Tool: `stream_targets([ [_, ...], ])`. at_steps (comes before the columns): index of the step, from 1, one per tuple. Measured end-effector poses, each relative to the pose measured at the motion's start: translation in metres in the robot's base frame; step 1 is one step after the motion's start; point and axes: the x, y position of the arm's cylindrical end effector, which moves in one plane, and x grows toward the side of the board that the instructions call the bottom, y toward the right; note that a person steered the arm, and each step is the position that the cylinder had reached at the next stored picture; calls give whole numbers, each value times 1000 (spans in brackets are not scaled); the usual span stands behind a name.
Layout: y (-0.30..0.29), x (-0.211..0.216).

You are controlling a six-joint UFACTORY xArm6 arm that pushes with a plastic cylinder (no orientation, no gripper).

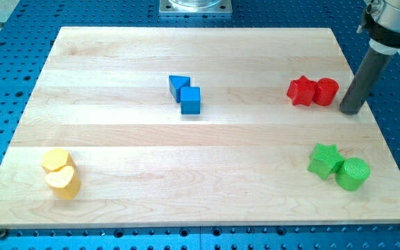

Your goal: Place the yellow blocks at left center

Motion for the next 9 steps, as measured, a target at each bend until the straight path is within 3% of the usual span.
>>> stream_targets([
  [1,-6,6],
  [3,-103,34],
  [5,-115,51],
  [9,-231,72],
])
